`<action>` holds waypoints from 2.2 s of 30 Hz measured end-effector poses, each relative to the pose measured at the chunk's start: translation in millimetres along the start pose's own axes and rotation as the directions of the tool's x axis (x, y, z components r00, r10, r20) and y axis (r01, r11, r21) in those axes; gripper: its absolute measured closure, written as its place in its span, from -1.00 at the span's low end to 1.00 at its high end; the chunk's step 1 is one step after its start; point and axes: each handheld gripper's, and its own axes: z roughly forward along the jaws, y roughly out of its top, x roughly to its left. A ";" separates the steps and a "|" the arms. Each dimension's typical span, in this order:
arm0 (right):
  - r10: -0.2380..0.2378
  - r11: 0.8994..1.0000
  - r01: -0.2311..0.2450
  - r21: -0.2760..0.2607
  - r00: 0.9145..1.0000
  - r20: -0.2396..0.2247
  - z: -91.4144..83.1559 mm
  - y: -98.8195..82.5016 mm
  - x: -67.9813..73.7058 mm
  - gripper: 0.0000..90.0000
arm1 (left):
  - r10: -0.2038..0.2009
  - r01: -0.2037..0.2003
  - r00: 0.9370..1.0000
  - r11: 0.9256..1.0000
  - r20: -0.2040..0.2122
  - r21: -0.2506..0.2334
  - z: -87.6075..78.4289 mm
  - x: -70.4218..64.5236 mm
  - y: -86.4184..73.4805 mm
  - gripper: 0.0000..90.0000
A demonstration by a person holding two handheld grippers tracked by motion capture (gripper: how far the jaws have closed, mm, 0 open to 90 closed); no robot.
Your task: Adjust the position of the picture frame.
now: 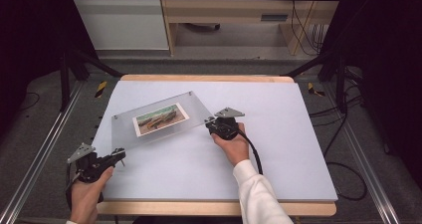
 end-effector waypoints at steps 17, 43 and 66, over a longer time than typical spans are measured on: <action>-0.005 1.000 0.004 -0.028 1.000 -0.016 1.6 3.7 0.2 0.89 | 0.050 -0.050 0.998 0.999 -0.037 0.003 2.4 -2.9 0.2 0.83; 0.022 1.000 -0.022 -0.003 0.999 -0.039 3.9 4.4 1.6 0.75 | 0.033 -0.033 0.997 0.999 -0.063 -0.011 11.8 0.6 2.3 0.86; 0.007 1.000 -0.007 -0.023 1.000 -0.023 2.3 8.2 6.1 0.89 | 0.063 -0.066 0.994 0.997 -0.089 -0.036 9.1 -2.1 8.3 0.86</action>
